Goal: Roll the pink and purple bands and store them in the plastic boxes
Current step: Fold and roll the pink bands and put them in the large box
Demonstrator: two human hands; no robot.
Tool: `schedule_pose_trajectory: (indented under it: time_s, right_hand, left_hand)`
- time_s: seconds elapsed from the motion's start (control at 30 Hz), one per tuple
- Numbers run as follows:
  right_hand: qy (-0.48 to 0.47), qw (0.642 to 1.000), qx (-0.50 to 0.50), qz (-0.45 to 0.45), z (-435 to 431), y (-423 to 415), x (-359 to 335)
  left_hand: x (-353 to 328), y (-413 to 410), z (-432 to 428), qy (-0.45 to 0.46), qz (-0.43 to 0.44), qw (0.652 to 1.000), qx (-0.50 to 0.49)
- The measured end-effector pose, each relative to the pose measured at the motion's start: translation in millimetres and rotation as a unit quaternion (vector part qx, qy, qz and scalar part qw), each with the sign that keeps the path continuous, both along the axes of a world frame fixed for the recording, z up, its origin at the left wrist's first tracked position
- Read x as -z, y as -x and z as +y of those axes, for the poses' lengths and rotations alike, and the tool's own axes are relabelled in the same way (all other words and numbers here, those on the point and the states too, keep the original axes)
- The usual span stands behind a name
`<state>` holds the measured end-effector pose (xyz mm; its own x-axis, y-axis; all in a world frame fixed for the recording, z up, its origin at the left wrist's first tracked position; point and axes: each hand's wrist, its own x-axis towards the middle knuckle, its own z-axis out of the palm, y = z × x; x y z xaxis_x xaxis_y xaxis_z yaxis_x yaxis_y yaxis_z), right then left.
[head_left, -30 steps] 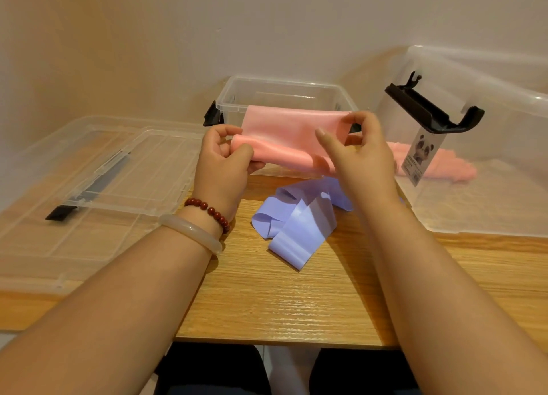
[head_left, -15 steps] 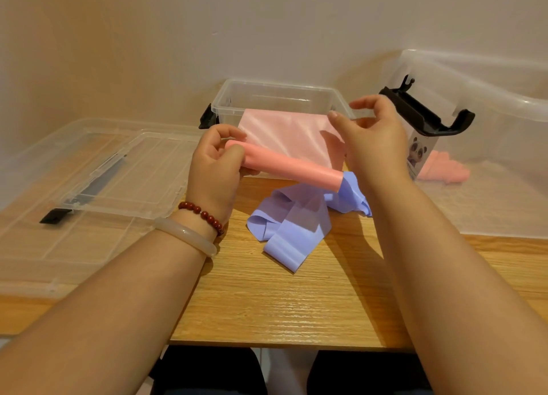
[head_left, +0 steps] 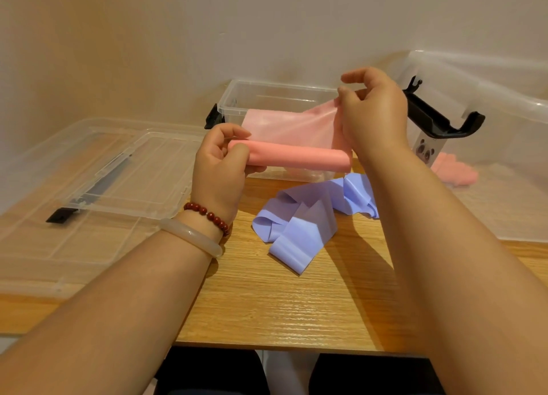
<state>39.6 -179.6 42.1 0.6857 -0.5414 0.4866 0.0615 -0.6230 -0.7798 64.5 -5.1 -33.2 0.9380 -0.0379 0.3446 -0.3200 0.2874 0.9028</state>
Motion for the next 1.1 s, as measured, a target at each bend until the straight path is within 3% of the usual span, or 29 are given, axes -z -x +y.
schedule_pose_trajectory:
  time_s: [0.23,0.43,0.57,0.67,0.87,1.1]
  right_hand:
    - [0.091,0.991,0.086,0.042,-3.1,-5.3,-1.2]
    - [0.042,0.997,0.057,-0.001,-0.1,-5.6,-3.5]
    - [0.106,0.988,0.095,0.055,-6.7,-5.1,2.5]
    - [0.083,0.99,0.111,0.032,-8.7,0.3,7.3]
    - [0.015,0.999,0.023,-0.042,-1.0,17.2,37.7]
    - [-0.015,0.99,-0.14,0.009,1.0,36.6,63.6]
  left_hand:
    - [2.1,-2.0,1.0,-0.009,0.0,1.0,-0.007]
    - [2.1,-1.8,0.3,-0.029,0.005,1.0,-0.009]
    - [2.1,-2.2,0.8,-0.03,0.008,0.999,-0.014]
    - [2.1,-1.2,0.8,-0.025,0.01,1.0,-0.015]
    - [2.4,-1.2,-0.6,-0.023,0.007,1.0,-0.013]
    - [0.4,-0.7,-2.7,0.004,0.057,0.998,0.0]
